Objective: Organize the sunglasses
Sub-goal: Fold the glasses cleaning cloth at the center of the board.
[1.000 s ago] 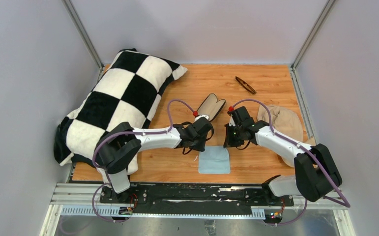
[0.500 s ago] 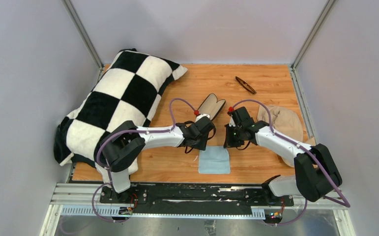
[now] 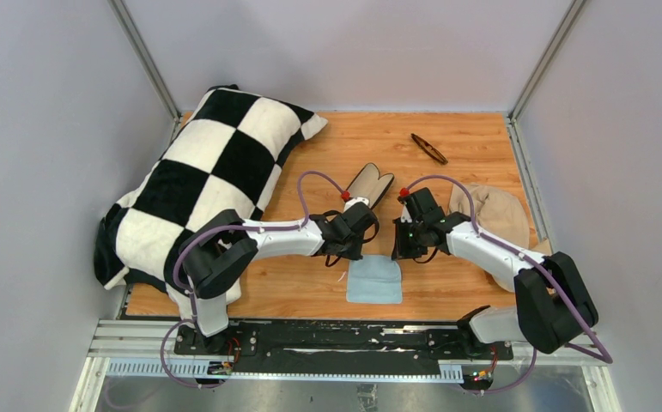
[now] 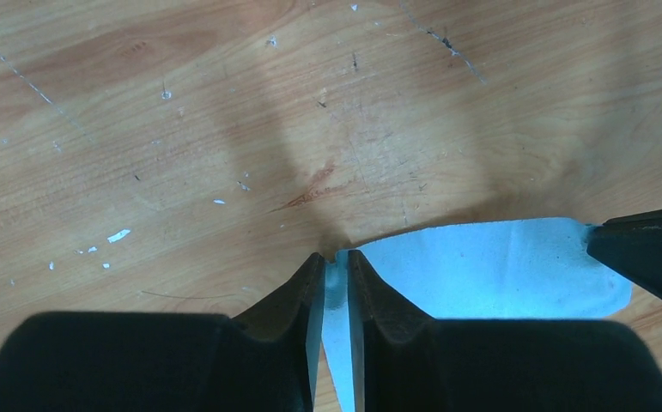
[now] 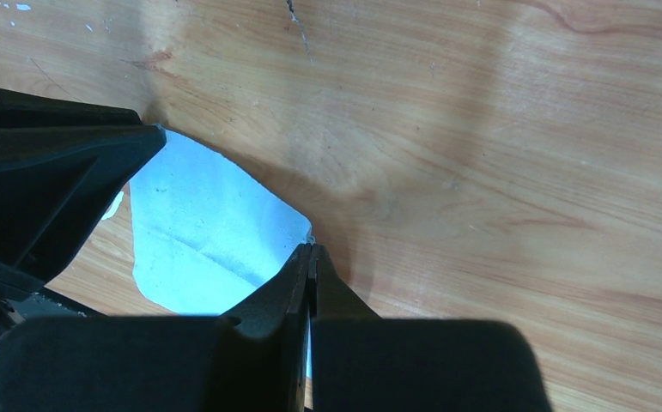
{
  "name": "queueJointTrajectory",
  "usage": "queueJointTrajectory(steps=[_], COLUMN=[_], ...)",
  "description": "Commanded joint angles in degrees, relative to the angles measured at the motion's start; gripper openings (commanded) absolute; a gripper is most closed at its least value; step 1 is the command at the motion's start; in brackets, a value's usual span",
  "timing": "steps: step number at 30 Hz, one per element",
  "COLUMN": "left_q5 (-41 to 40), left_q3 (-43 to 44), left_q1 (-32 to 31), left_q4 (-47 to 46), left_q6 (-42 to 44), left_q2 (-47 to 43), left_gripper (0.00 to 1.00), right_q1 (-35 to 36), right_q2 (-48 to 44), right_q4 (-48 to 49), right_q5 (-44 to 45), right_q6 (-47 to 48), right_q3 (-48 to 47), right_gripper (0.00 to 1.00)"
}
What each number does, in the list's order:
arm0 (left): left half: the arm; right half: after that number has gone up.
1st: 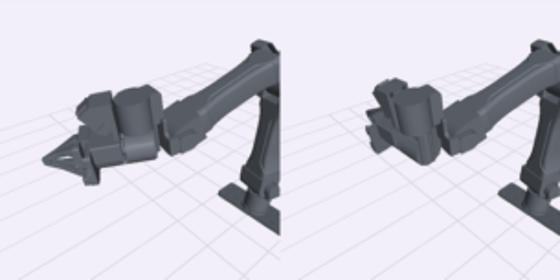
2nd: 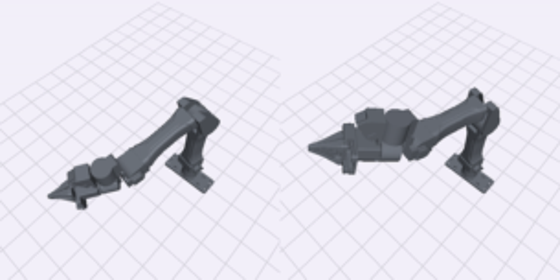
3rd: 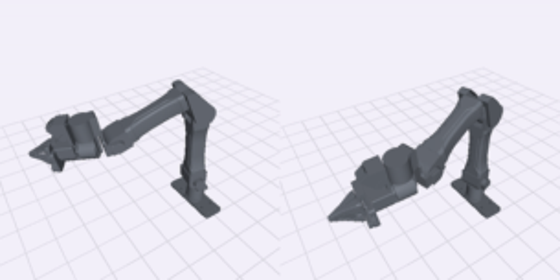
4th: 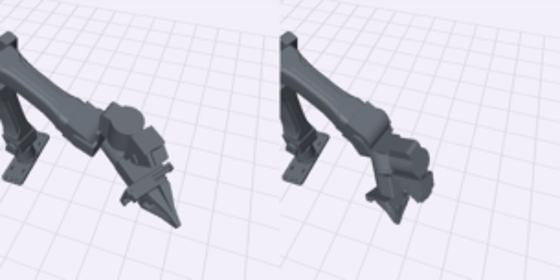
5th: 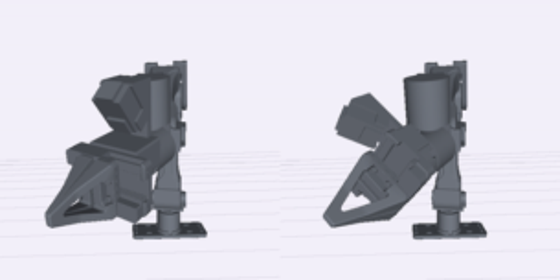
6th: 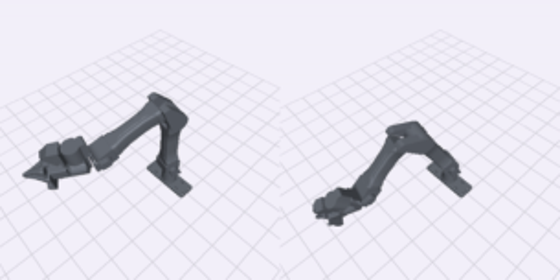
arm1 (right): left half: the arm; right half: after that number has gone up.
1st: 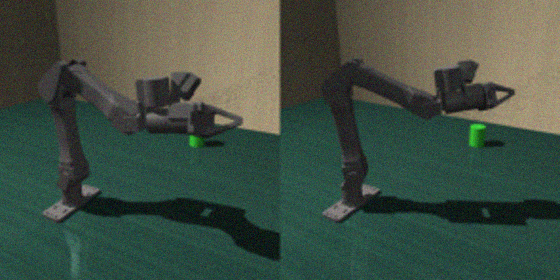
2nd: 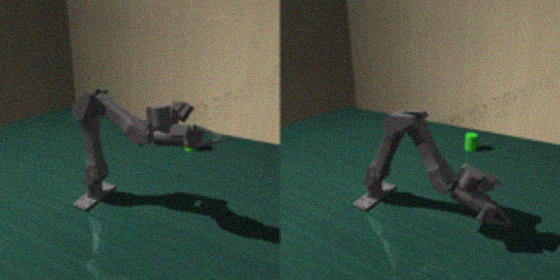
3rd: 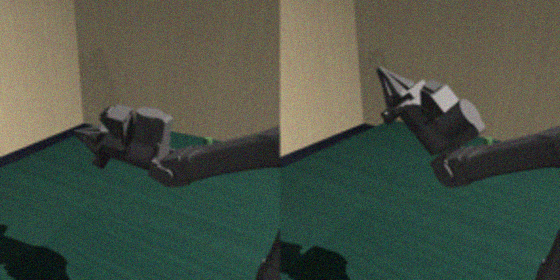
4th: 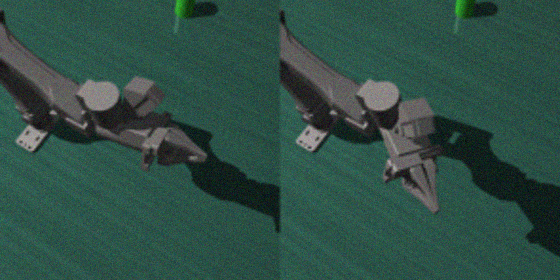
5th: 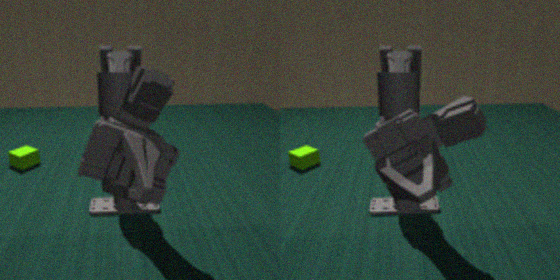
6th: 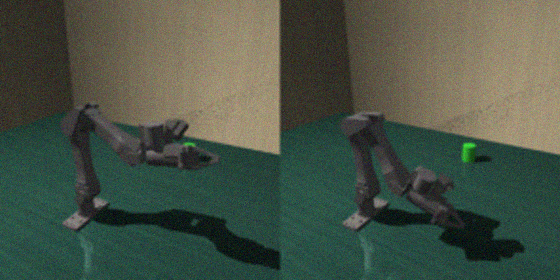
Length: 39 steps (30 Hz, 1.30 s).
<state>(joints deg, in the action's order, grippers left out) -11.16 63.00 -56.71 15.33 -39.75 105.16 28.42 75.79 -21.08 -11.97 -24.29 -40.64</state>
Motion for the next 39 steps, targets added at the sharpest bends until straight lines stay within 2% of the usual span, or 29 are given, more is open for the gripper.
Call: queueJointTrajectory(steps=[1,4,8,16,24,30,39], left_q5=[0.8,0.7,1.3,0.3,3.5,9.3,8.5], left_q3=[-2.1,-2.3,-2.1,-2.2,-4.2,-8.3,-8.5], left_q1=[0.1,0.1,0.3,1.4,1.6,1.5,1.5], left_q4=[2.1,2.0,1.0,1.8,-1.2,-9.0,-8.2], left_q6=[-0.8,-0.7,-0.3,0.8,-0.2,-1.1,0.6], left_q2=[3.1,2.9,3.6,2.4,-1.5,-4.4,-7.2], left_gripper=[0.2,0.18,0.0,0.0,0.0,0.0,0.0], right_q1=[-0.6,-0.6,-0.6,-0.7,-0.7,-0.7,-0.6], right_q2=[-0.3,-0.2,0.1,1.0,-1.2,-0.7,-0.7], right_q4=[-1.5,-1.5,-1.4,-1.1,-1.0,-0.8,-0.5], right_q5=[0.7,0.7,1.0,1.8,3.8,4.2,3.1], right_q6=[0.6,0.7,0.6,0.5,1.1,1.2,1.4], right_q3=[0.9,0.8,0.9,-0.1,-0.3,0.2,1.0], right_gripper=[0.0,0.0,0.0,0.0,0.0,0.0,0.0])
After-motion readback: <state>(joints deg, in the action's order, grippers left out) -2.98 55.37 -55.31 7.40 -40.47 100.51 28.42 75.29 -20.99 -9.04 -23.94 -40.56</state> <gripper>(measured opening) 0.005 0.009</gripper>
